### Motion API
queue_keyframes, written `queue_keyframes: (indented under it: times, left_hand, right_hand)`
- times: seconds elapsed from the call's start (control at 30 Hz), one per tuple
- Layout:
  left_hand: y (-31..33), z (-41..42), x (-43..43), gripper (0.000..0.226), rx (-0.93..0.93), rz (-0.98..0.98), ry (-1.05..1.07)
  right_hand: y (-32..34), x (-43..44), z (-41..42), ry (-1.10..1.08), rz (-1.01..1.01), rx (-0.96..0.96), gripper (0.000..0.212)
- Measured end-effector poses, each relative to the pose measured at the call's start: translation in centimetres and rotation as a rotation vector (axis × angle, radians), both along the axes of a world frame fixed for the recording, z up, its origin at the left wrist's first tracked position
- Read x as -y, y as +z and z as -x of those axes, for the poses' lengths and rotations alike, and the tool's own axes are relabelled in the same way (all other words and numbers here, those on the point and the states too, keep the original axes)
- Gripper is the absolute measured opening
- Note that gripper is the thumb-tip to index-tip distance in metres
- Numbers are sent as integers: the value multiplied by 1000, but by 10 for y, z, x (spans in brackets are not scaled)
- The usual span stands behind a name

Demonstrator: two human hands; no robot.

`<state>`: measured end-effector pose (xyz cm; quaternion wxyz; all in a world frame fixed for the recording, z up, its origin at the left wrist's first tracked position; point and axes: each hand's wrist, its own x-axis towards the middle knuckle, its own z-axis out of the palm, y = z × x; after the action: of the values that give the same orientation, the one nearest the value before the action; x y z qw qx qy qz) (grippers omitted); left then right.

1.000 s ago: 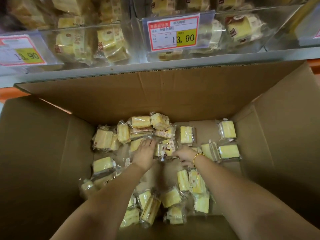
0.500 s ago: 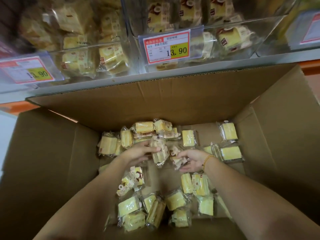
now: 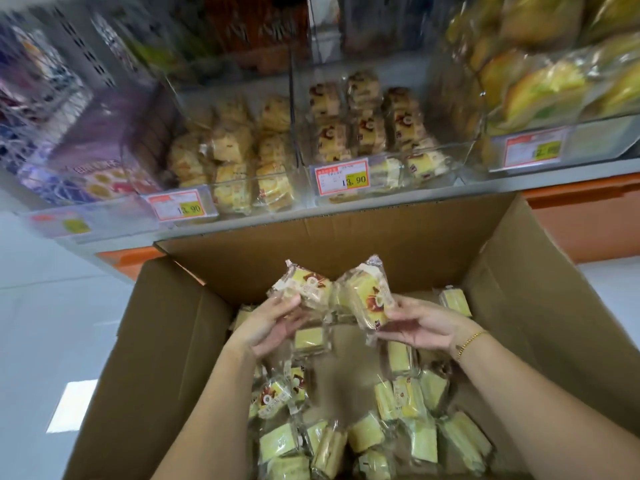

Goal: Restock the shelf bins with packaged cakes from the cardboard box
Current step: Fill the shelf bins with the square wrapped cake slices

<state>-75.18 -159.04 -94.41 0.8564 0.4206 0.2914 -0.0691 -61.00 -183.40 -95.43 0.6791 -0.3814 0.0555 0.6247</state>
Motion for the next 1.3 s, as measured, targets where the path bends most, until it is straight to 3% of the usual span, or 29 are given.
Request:
queue_keyframes:
  times: [0.1, 0.2, 0.33, 0.43, 0.5, 0.57, 0.63, 0.7, 0.77, 0.83, 1.03, 1.17, 1.3]
  left_hand:
    - [30, -9, 28, 41, 43, -130, 52]
    - [50, -14, 54, 53, 132, -153, 139]
    - [83, -15, 82, 70, 317, -100, 165]
    - [112, -5, 91, 107, 439, -23, 165]
    - [135, 2, 97, 111, 448, 25, 190]
    - [152, 5, 107, 94, 428, 23, 232]
    - [162, 2, 118, 56, 406, -12, 256]
    - [165, -3, 128, 37, 360, -98, 220]
    - [165, -7, 133, 35, 307, -158, 188]
    - [165, -9, 131, 34, 263, -191, 180]
    - [180, -35, 100, 43, 210, -256, 151]
    - [202, -69, 76, 21, 253, -162, 227]
    - [205, -110, 59, 14, 239, -89, 354]
  right_hand:
    - [30, -9, 13, -154, -10, 88, 95]
    - [59, -4, 30, -380, -35, 127, 64]
    - [99, 15, 47, -526, -147, 169, 41]
    - [128, 24, 41, -530, -189, 231, 71]
    - [141, 31, 40, -496, -216, 255, 87]
    - [147, 41, 45, -501, -243, 247, 90]
    - [148, 48, 50, -542, -264, 213, 87]
    - [149, 50, 54, -576, -276, 180, 68]
    - [155, 49, 56, -623, -266, 165, 39]
    - [163, 45, 55, -657, -258, 162, 26]
    - [191, 26, 29, -732, -220, 251, 32]
    - [213, -4, -13, -763, -116, 309, 23]
    - [217, -54, -70, -741, 16, 369, 15]
